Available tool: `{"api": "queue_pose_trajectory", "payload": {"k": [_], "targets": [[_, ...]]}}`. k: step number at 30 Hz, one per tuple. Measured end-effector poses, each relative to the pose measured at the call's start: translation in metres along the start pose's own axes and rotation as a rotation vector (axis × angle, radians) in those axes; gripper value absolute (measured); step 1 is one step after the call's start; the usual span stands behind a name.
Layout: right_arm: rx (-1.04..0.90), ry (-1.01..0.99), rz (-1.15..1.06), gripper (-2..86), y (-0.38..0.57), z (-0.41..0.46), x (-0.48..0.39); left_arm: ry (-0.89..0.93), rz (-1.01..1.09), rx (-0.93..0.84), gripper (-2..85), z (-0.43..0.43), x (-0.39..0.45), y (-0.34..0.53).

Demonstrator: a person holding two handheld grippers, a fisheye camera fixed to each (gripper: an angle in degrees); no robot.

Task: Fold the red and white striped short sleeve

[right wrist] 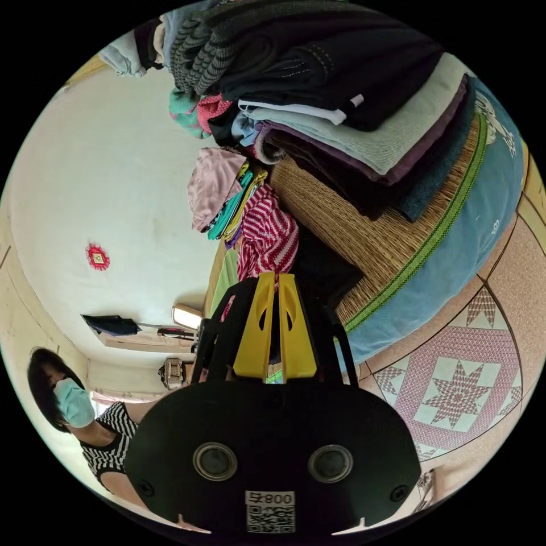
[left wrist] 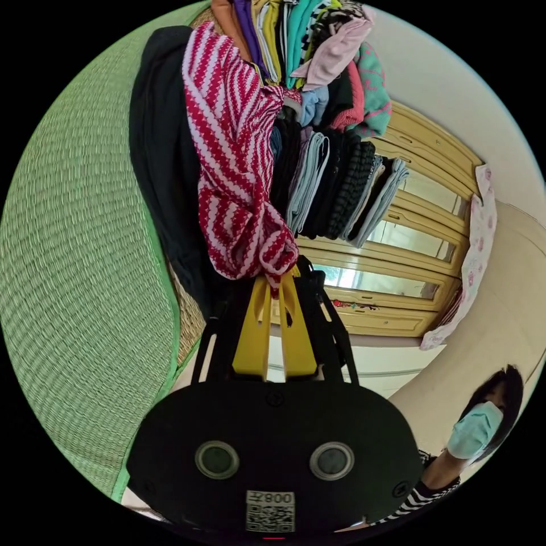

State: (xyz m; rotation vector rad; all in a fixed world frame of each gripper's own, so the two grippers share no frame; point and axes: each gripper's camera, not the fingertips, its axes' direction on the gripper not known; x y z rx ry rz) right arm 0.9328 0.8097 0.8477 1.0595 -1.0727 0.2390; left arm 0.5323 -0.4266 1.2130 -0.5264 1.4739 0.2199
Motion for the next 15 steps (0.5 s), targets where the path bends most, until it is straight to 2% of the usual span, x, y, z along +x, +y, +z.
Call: {"api": "queue_pose_trajectory", "payload": {"k": [7,15], "targets": [[-0.008,0.081,0.057,0.6,-0.018,-0.021,0.007,-0.069,-0.045,-0.054,3.0,0.015,-0.067,-0.042],[0.062,0.032,0.162,0.2,-0.014,-0.031,0.032,0.008,-0.088,-0.061,3.7,-0.009,-0.137,-0.058]]}}
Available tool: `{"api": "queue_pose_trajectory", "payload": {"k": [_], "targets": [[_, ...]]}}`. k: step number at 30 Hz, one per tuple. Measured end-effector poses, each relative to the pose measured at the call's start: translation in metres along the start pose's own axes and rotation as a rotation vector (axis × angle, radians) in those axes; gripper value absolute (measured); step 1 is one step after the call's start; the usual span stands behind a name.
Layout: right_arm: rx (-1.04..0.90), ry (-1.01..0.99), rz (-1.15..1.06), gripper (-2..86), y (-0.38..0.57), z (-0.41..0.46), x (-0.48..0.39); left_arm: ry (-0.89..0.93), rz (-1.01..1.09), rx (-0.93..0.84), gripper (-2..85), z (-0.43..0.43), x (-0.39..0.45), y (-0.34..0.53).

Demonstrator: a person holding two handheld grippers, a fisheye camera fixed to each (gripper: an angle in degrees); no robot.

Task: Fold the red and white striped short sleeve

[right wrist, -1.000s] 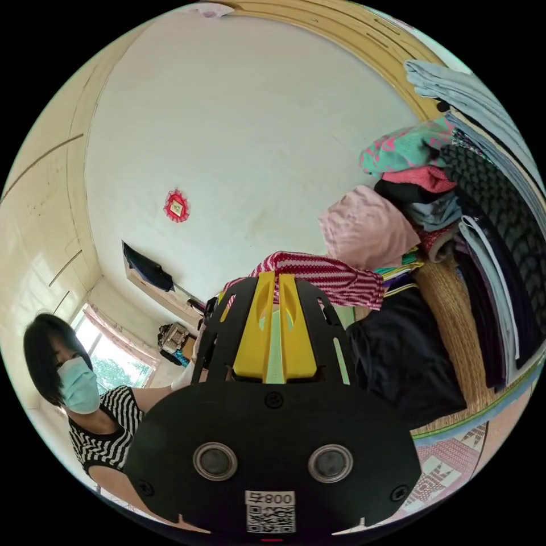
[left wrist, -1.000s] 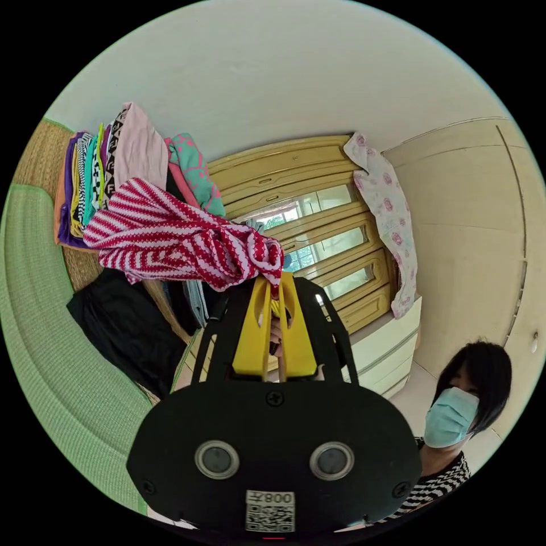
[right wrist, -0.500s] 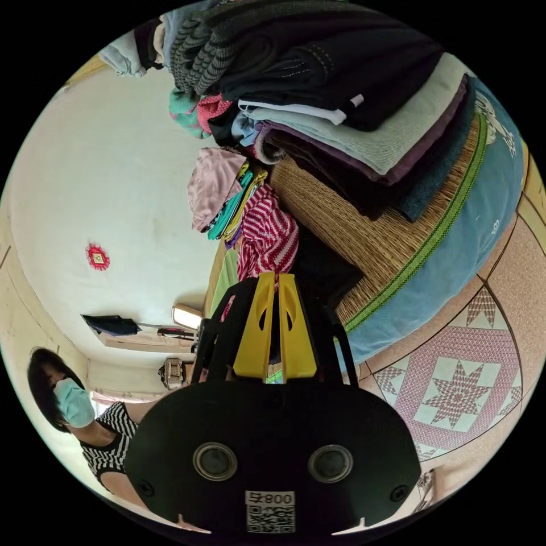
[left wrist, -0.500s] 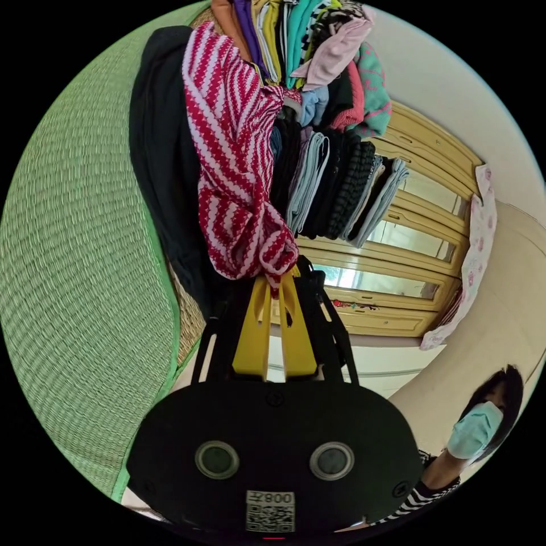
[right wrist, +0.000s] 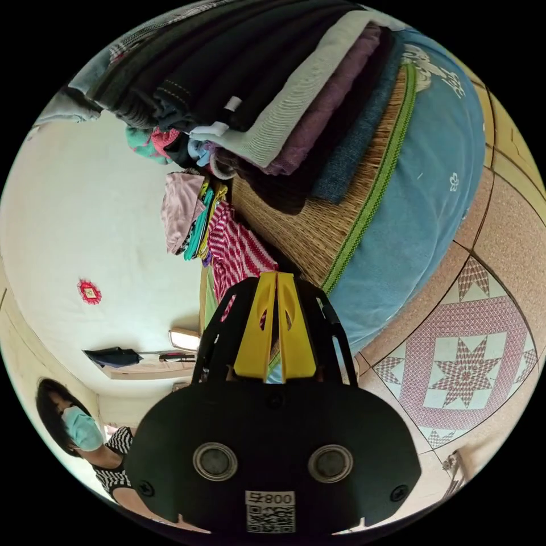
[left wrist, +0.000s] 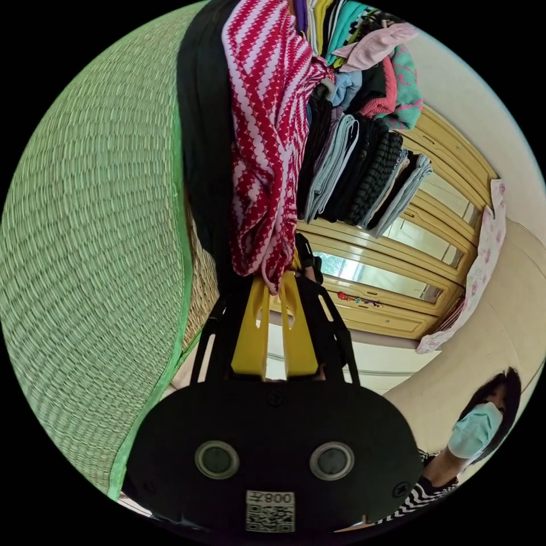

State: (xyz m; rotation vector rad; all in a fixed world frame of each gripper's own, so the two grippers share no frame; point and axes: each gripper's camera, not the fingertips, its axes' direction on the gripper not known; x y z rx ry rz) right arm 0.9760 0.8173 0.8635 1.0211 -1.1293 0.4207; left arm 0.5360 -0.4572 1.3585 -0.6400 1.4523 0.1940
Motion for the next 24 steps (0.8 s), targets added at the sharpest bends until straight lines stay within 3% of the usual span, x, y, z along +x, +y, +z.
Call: {"api": "queue_pose_trajectory", "payload": {"k": [4,10,13,17,24], "targets": [[0.086,-0.034,0.019,0.1,0.013,-0.011,0.003,0.002,-0.001,-0.020,3.1,-0.020,-0.024,-0.001],[0.184,0.045,-0.193,0.0,0.056,-0.010,-0.067,0.016,0.036,-0.013,1.7,-0.051,-0.044,-0.010],[0.077,0.064,-0.335,0.0,0.074,0.026,-0.110,-0.047,0.140,0.006,1.0,-0.075,-0.033,-0.022],[-0.005,0.234,-0.482,0.0,0.073,0.095,-0.165,-0.189,0.252,0.092,0.9,-0.118,-0.019,-0.060],[-0.135,0.439,-0.503,0.0,0.021,0.212,-0.200,-0.192,0.253,0.181,0.4,-0.166,-0.035,-0.076]]}}
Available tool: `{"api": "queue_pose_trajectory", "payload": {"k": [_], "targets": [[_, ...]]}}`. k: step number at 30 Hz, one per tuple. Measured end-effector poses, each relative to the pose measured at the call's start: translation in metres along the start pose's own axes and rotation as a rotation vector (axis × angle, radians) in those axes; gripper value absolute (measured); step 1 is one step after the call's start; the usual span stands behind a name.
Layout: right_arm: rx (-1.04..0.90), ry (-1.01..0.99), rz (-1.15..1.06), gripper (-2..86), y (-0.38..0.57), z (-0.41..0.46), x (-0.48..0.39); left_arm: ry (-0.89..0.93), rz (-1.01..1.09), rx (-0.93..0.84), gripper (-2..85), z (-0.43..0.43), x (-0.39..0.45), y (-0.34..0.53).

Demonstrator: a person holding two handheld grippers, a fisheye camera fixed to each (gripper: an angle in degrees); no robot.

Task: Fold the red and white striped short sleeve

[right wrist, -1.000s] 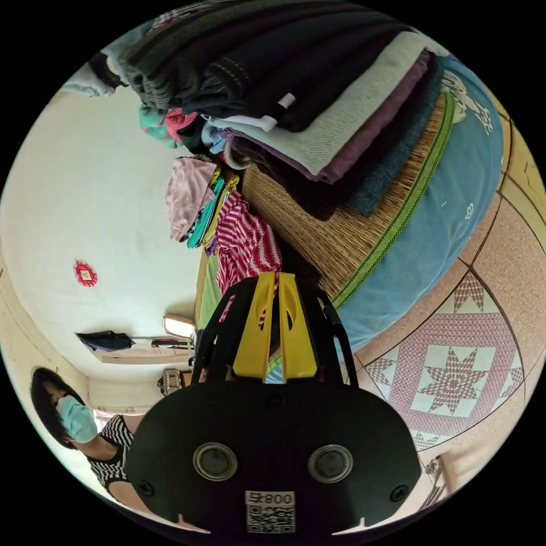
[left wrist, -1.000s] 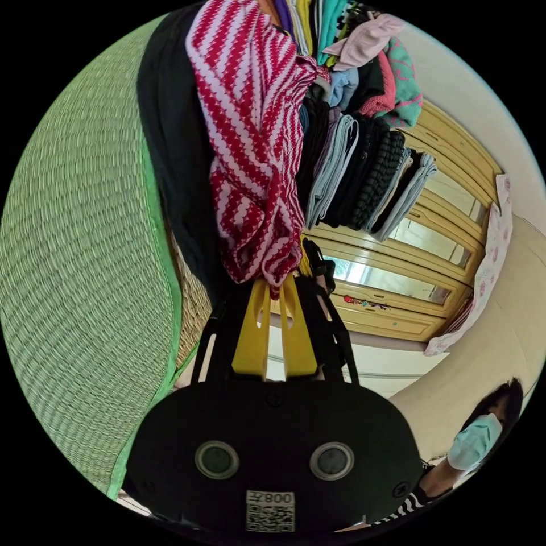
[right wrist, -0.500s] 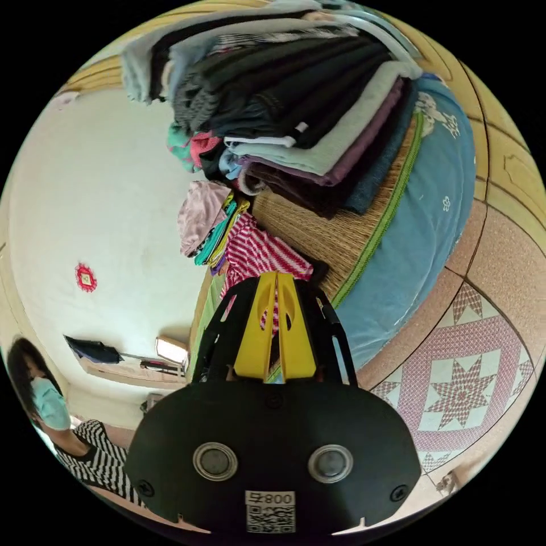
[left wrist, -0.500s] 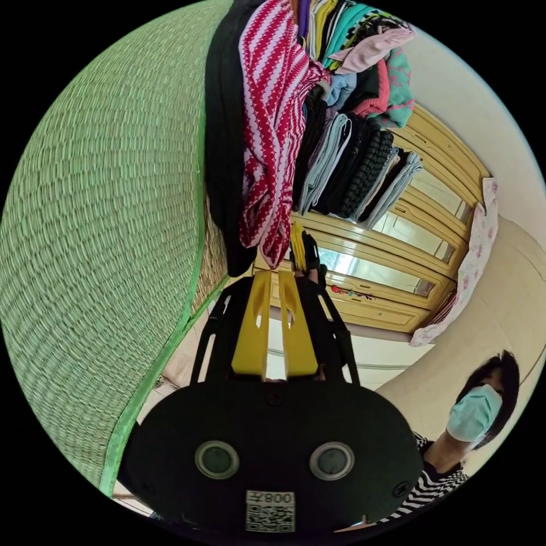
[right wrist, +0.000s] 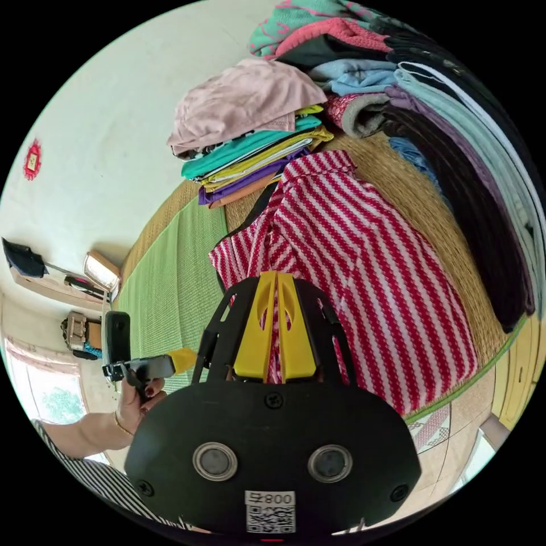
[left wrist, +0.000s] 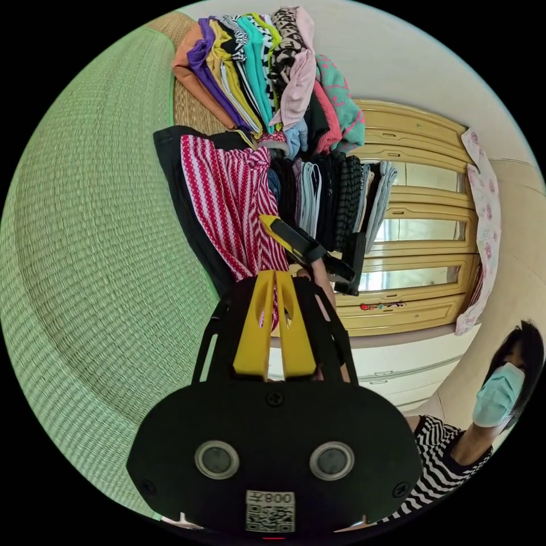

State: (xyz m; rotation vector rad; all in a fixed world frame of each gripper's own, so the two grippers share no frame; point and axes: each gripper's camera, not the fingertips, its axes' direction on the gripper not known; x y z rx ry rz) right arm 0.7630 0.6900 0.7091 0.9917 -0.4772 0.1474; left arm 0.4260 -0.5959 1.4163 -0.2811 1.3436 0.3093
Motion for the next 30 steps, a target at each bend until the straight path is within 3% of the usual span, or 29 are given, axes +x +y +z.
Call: {"api": "queue_pose_trajectory", "payload": {"k": [13,20,24,26,30], "targets": [[-0.111,-0.068,-0.170,0.0,0.016,0.081,-0.060,-0.008,-0.016,0.049,0.1,-0.029,-0.053,-0.009],[0.004,0.037,-0.128,0.0,0.042,0.063,-0.058,-0.185,0.153,-0.034,0.2,0.003,-0.028,-0.069],[0.064,-0.027,-0.133,0.0,0.061,0.035,-0.050,-0.246,0.150,-0.102,0.3,0.033,-0.029,-0.096],[0.098,0.015,-0.115,0.0,0.085,0.021,-0.042,-0.393,0.131,-0.126,0.3,0.045,-0.036,-0.109],[0.071,0.091,-0.023,0.0,0.124,0.025,-0.015,-0.381,0.088,-0.100,0.5,0.042,-0.051,-0.119]]}}
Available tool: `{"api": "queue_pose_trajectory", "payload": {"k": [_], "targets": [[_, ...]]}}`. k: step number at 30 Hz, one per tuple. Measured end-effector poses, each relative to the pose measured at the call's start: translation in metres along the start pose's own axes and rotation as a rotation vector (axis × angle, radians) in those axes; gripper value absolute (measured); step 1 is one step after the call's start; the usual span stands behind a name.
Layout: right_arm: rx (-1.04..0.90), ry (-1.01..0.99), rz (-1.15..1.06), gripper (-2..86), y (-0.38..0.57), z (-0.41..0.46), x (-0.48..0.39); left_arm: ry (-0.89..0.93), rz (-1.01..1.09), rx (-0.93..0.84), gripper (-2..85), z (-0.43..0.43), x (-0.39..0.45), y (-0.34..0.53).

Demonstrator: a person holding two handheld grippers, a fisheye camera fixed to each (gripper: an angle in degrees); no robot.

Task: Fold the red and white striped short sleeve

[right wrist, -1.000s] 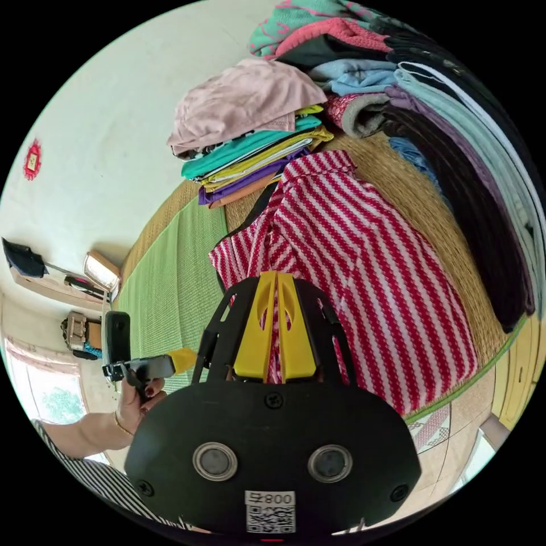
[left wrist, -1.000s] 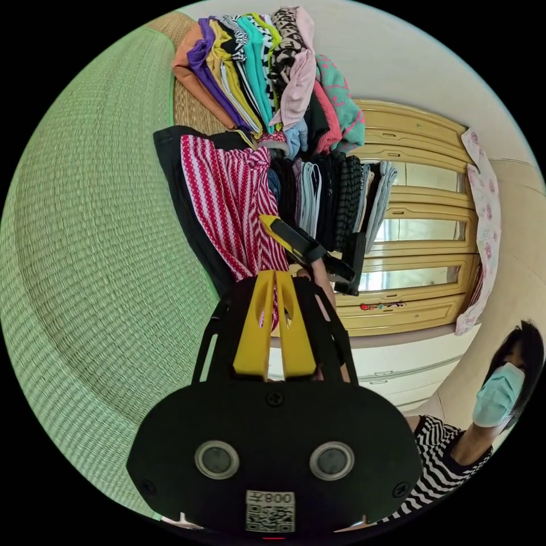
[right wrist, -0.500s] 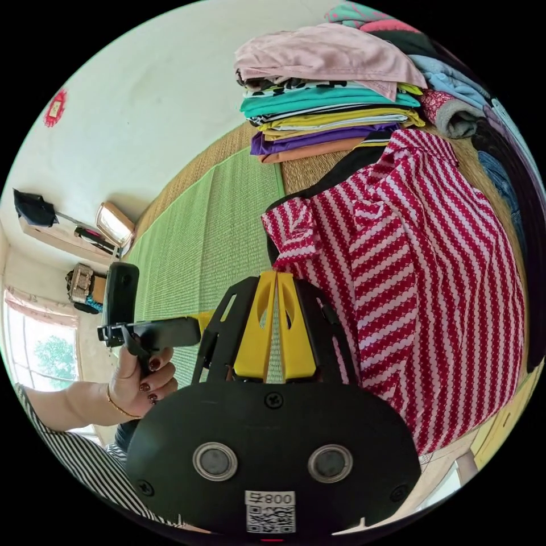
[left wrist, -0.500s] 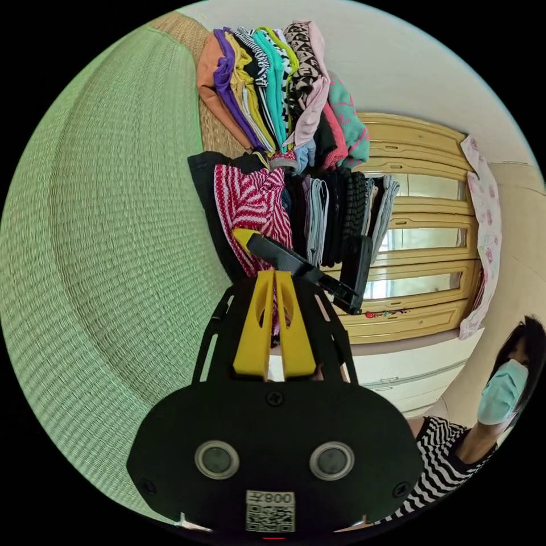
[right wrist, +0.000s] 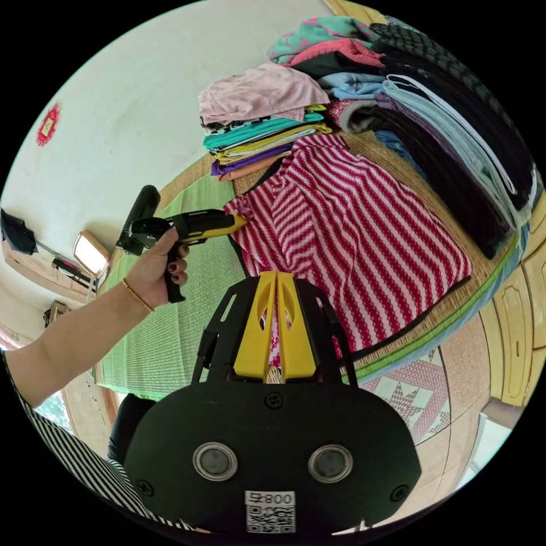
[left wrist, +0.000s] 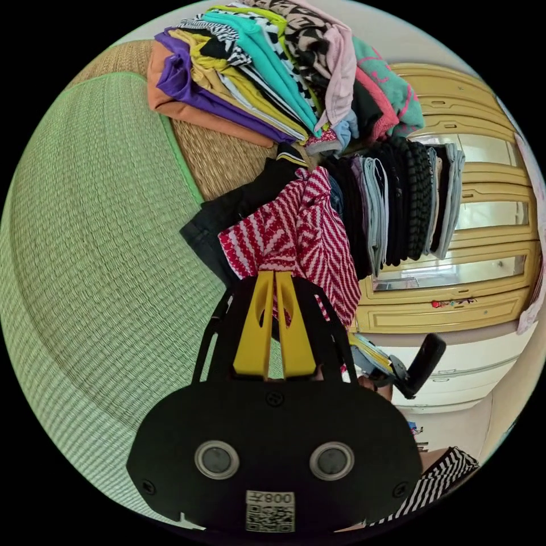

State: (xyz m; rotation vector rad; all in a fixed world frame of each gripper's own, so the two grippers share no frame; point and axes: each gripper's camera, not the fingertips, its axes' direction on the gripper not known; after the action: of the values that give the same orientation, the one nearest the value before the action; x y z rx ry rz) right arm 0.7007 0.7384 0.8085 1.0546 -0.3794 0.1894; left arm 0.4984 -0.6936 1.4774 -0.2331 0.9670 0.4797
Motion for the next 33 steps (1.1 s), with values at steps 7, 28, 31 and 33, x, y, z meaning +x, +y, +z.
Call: {"api": "queue_pose_trajectory", "payload": {"k": [7,28,31,33], "targets": [[0.060,-0.094,0.081,0.0,0.041,0.009,0.025,0.103,0.142,0.022,4.8,0.014,0.032,-0.002],[0.203,-0.138,0.052,0.0,0.058,-0.022,0.027,0.053,0.145,0.018,0.5,0.006,0.054,-0.003],[0.128,-0.111,0.101,0.0,0.054,0.001,0.036,0.052,0.083,0.037,0.5,0.001,0.048,0.002],[0.074,-0.109,0.113,0.0,0.056,0.018,0.040,0.077,0.086,0.072,0.6,-0.006,0.053,0.005]]}}
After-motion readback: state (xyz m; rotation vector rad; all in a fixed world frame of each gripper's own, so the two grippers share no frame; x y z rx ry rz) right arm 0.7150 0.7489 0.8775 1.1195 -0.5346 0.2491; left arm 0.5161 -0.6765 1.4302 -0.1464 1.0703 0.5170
